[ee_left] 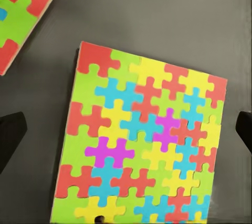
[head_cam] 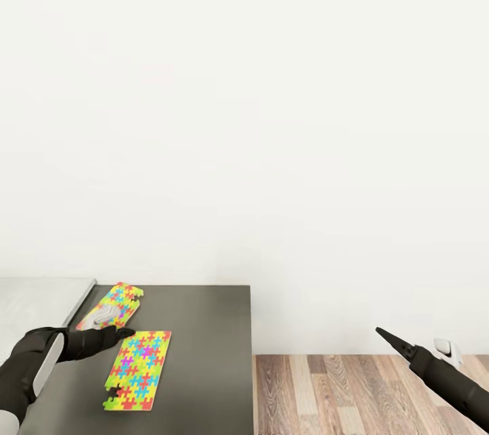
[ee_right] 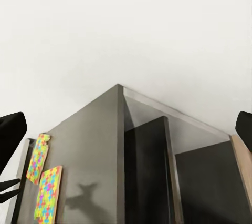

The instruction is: Put all the toys in the child's room - the three board games (two on the bed and one on the table), the two jigsaw puzzles on the table, and the tennis ball on the table - inside the toy box on the table in the child's room.

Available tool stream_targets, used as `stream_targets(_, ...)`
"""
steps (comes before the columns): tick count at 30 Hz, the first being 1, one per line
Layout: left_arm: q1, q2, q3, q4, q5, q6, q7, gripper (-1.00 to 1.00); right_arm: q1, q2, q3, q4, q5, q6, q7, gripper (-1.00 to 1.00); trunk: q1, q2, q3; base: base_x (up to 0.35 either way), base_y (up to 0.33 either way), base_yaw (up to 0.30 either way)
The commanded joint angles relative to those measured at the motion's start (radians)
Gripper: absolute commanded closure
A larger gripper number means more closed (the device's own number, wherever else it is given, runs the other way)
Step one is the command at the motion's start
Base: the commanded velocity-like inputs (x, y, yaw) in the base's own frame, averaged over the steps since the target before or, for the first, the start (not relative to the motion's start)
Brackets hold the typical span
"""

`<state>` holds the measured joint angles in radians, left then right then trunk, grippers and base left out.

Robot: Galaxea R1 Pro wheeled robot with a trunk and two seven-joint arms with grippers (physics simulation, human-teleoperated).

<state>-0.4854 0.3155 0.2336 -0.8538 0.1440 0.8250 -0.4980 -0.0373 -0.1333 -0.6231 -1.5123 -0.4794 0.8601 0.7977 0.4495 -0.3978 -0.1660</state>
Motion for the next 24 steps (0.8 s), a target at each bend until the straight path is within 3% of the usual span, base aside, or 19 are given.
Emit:
stream_targets(1, -0.001, 0.0, -0.005, 0.0, 0.006, 0.007, -0.009, -1.0, -0.001, 0.0, -0.001, 0.0, 0.0, 0.005, 0.003, -1.0, 0.001, -0.002, -0.004, 0.0, 0.0, 0.0)
stream_targets(7, -0.001, 0.002, -0.03, 0.002, 0.004, 0.007, -0.046, -1.0, -0.001, 0.0, -0.001, 0.0, -0.002, 0.005, 0.003, -1.0, 0.001, -0.002, -0.014, 0.0, 0.0, 0.0)
stream_targets(24, -0.001, 0.003, -0.034, 0.002, 0.003, 0.006, -0.053, -1.0, -0.001, 0.001, -0.001, 0.0, 0.001, 0.005, 0.003, -1.0, 0.001, -0.002, -0.041, 0.0, 0.0, 0.0)
